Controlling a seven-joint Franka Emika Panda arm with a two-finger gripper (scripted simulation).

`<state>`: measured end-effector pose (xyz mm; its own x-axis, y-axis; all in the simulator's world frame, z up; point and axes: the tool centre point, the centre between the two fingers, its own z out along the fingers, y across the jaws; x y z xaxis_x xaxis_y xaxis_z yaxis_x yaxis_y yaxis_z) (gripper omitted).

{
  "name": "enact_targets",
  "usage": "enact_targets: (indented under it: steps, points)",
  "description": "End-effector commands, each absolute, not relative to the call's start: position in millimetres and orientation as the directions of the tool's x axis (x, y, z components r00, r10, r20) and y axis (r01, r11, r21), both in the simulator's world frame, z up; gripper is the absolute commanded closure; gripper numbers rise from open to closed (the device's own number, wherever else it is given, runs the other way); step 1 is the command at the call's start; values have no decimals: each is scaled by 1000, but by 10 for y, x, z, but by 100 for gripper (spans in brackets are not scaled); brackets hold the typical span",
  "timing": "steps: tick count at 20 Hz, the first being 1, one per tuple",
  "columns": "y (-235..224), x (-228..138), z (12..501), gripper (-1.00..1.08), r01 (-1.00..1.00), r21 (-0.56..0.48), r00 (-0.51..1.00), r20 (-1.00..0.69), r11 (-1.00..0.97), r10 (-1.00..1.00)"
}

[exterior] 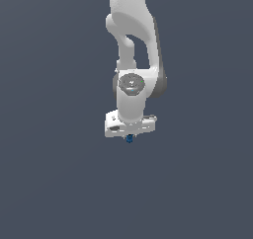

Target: Pick up the object and move it to a goal position.

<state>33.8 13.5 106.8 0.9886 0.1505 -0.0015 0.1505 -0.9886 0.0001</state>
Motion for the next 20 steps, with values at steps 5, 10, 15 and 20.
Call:
enact_targets:
  steps: [5,10,15,20]
  points:
    - [289,293,1763,108,151,0,989,0,-989,151]
    - [402,267,2273,108,151,0,989,0,-989,151]
    - [487,257,2651,108,151,0,989,0,-989,151]
    - [534,259,2864,108,151,0,989,0,-989,151]
